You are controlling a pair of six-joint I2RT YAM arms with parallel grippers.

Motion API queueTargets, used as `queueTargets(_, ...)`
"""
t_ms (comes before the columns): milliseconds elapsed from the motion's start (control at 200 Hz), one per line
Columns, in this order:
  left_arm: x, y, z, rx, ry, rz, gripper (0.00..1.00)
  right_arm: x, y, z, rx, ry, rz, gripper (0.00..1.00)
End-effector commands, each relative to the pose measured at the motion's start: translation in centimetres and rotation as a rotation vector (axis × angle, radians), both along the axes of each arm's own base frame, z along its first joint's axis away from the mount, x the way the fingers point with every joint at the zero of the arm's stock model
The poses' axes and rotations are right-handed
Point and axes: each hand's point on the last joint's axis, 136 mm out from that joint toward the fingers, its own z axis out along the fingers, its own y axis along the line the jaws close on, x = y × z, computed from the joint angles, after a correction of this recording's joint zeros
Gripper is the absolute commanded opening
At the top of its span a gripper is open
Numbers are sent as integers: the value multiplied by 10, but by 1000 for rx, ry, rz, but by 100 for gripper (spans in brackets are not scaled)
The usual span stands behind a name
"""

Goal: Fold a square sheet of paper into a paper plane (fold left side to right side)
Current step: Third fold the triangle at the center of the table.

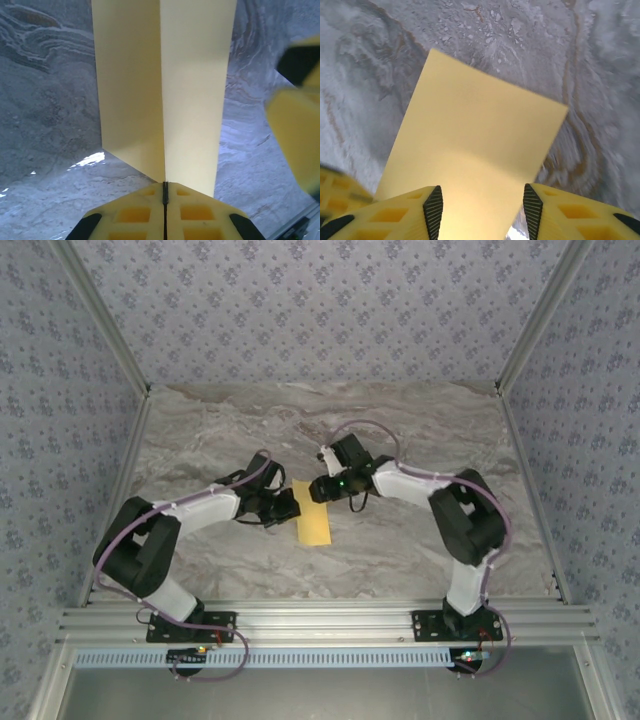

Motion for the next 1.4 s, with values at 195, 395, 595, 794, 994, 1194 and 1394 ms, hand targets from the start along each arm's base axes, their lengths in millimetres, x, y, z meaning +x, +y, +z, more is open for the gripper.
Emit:
queueTargets(195,1,-14,20,-106,8,34,5,-99,-8,35,-136,-453,238,77)
queueTargets(395,0,-13,20,-105,16,47,5,-137,13,16,-231,-543,349,85)
queueTargets(595,0,-13,20,-100,19,46,5,-134,34,1,-276,-578,398,80)
queueTargets(794,0,-12,20,-97,16,50,5,-115,43,2,-269,-595,384,65)
queueTargets(994,0,-11,19,-92,18,47,5,-108,42,6,-270,-598,393,47)
queueTargets(1194,1,-11,19,-88,12,48,6,-107,41,6,-267,-579,413,17)
queueTargets(1394,3,-7,21,-76,6,44,17,-111,34,2,-266,-544,437,0)
